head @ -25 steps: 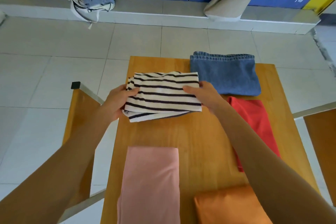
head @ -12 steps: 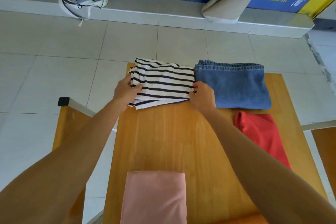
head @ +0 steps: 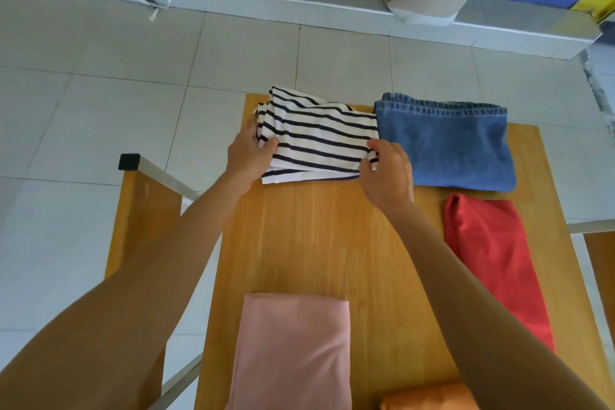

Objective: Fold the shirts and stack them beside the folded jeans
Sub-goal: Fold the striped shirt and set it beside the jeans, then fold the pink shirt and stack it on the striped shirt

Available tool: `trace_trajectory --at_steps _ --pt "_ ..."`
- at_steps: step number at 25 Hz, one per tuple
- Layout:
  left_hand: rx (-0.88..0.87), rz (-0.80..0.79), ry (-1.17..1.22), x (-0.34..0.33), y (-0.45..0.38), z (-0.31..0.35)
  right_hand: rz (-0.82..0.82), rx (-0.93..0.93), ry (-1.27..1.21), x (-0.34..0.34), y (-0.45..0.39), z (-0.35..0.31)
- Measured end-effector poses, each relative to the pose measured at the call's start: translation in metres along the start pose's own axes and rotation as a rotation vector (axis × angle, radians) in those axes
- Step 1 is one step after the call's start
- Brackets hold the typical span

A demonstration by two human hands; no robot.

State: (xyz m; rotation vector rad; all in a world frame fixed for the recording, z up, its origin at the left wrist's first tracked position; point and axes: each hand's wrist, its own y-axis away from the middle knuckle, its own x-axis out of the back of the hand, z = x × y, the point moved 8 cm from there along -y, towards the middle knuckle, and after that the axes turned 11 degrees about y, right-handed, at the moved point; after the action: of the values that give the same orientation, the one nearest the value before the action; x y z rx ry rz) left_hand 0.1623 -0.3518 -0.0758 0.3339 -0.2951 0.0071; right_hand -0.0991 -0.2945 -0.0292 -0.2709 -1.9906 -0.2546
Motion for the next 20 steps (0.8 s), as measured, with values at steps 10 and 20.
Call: trace_trajectory --at_steps 10,20 --pt "0.264 -0.004 0.077 0.028 0.182 -0.086 -0.442 0.094 -0.128 -0.042 0.182 -0.003" --pt "0.522 -0.023 -0.273 0.048 0.361 -0.141 -0.785 0.107 0.373 -0.067 0.230 0.034"
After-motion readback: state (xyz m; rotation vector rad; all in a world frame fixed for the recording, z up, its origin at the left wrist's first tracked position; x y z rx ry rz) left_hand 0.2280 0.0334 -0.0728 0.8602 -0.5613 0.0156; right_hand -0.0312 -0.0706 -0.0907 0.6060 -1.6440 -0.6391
